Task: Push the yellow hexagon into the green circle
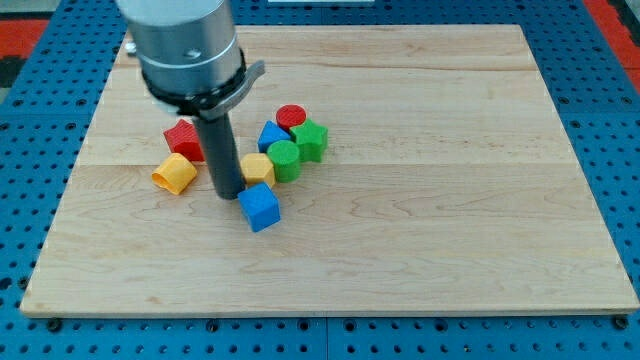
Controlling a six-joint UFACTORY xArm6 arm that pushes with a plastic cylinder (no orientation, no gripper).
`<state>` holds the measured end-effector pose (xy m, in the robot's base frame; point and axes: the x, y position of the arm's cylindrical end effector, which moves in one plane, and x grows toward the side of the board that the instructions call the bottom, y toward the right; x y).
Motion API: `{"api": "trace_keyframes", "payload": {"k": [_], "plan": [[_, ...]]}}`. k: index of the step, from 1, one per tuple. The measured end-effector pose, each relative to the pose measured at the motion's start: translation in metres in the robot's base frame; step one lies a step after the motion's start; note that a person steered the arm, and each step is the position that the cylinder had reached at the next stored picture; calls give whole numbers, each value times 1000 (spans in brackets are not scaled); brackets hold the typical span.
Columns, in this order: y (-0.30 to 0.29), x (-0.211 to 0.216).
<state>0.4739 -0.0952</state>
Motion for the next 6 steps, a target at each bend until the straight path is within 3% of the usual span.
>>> {"api": "trace_keyframes", "payload": {"k": [1, 6], "plan": [[28, -5], [7, 11]]}}
